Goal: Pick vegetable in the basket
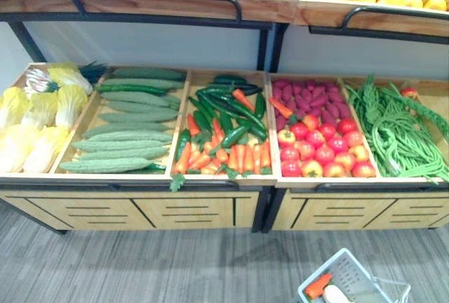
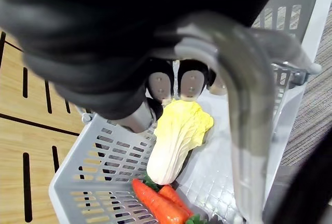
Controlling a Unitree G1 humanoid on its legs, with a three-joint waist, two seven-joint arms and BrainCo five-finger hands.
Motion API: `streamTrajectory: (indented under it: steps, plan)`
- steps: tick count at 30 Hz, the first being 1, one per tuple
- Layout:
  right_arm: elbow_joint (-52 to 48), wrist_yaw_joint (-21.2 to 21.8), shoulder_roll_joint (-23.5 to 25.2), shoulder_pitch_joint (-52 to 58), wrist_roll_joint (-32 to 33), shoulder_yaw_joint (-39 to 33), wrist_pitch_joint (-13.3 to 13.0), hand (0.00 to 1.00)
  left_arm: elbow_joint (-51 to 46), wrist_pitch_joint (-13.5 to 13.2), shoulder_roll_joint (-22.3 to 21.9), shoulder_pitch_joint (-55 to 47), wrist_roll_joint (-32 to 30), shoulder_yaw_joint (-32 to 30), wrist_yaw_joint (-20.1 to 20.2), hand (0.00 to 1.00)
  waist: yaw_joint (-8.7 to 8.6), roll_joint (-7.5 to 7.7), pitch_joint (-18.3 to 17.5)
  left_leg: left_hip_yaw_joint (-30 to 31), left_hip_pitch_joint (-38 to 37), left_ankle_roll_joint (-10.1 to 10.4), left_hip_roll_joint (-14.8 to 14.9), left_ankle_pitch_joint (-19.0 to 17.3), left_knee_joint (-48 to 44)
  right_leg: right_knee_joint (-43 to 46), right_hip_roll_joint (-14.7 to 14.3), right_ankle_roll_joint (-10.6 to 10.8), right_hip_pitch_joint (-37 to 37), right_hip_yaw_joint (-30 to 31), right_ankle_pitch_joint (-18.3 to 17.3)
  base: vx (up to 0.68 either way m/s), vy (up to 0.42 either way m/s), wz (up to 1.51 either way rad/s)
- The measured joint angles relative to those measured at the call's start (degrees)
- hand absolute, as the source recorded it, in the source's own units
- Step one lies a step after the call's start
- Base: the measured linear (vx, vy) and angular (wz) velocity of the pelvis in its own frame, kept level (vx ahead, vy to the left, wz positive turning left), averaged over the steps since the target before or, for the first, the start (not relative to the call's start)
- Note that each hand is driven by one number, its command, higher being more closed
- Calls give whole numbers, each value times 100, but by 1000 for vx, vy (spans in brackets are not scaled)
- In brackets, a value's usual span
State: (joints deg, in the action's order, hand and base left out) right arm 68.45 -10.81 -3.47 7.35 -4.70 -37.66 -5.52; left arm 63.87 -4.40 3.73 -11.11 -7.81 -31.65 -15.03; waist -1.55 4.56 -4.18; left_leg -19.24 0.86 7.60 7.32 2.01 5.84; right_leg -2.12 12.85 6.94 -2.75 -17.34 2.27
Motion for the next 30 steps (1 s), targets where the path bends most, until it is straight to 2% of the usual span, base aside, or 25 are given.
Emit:
streamTrajectory:
  steps: [4, 10, 13, 15, 18, 19, 21, 22, 23, 24, 25, 27, 28, 29, 30]
  plan:
    - [0, 55, -3, -36, -13, 100, 11, 100, 11, -4, 13, 24, -157, 342, 236, 0, -3, 15, 2, -79, -62, 8, -8, -43, -2, -1, 0, -2, -3, 92, -1, 19, -5, -11]
    - [-1, 144, -5, -57, -12, 99, 21, 100, 10, -3, 109, 4, -238, 669, 277, 0, 8, 30, 10, -199, -207, -17, -16, -92, -5, 33, -3, -15, 17, 218, -11, 21, -12, -12]
    - [-1, 150, -4, -44, -9, 94, 23, 100, 9, -4, 129, 5, -246, 791, 294, 0, -6, 70, 47, -254, -342, 23, -18, -173, -37, 185, 4, -129, 41, 302, -89, 18, 1, -13]
    - [-5, 151, -2, -38, -7, 85, 19, 100, 7, -5, 161, 12, -249, 927, 296, 0, -15, 107, 85, -321, -422, 1, -29, -267, -75, 487, 53, -160, -42, 420, -165, 3, 31, -19]
    - [-58, 153, -1, -66, 2, 110, -19, 100, 8, -10, 238, 15, -255, 1180, 290, 0, -14, 71, 276, -571, -368, -56, 63, -640, -537, 1152, 76, -200, -414, 845, -65, -46, 53, -59]
    - [-71, 142, -1, -48, 16, 166, -19, 100, 6, -13, 253, 36, -257, 1229, 282, 0, -22, 20, 310, -701, -352, -64, 153, -720, -630, 1288, -29, -217, -598, 992, 206, -85, 88, -68]
    - [-137, 148, 25, -51, 46, 323, -31, 100, 5, -13, 295, 129, -412, 1229, 280, 0, -70, 1, 393, -765, -243, -222, 239, -799, -800, 1199, -229, -357, -840, 948, 889, -58, 114, -100]
    - [-264, 152, 2, -111, 77, 516, -68, 100, 5, -16, 299, 141, -478, 1264, 282, 0, 28, -201, 433, -884, -154, -472, 372, -759, -782, 553, -427, -401, -831, 865, 1660, -113, 95, -147]
    - [-313, 153, 11, -311, 74, 601, -101, 100, -33, -38, 313, 187, -518, 1313, 278, 0, -25, -159, 693, -1274, -166, -484, 451, -741, -848, 1662, -253, -736, -1059, 225, 863, -133, 82, -143]
    - [-367, 142, -11, -328, 74, 598, -122, 100, -89, -42, 338, 230, -578, 1348, 278, 0, -36, -118, 766, -1381, -189, -494, 428, -741, -855, 2554, -57, -833, -1188, -76, 356, -112, 66, -92]
    - [-335, 134, -80, -323, 77, 583, -96, 100, -125, -42, 389, 291, -637, 1406, 279, 0, -43, -62, 825, -1549, -225, -540, 401, -757, -921, 3744, 260, -883, -1138, -555, -223, -32, 48, -59]
    - [-233, 112, -96, -347, 75, 564, -104, 100, -135, -42, 436, 293, -642, 1457, 278, 0, 2, -48, 825, -1907, -247, -596, 438, -796, -1089, 4436, 559, -954, -724, -1129, -310, 5, 14, -102]
    - [-192, 123, -84, -447, 70, 662, -97, 100, -133, -35, 454, 302, -642, 1447, 278, 0, 0, -5, 823, -2254, -213, -662, 481, -875, -1321, 4353, 715, -876, -475, -1313, -224, 2, -43, -141]
    - [-155, 141, -78, -515, 62, 675, -98, 100, -132, -27, 454, 303, -641, 1436, 278, 0, 13, 20, 840, -2451, -198, -686, 544, -952, -1510, 4135, 745, -789, -357, -1401, -192, -23, -128, -184]
    - [-51, 148, -97, -715, 26, 674, -90, 100, -109, 5, 426, 304, -639, 1391, 285, 0, 62, -55, 888, -2855, -189, -693, 785, -1108, -1956, 3694, 576, -712, -263, -1702, -341, -53, -181, -201]
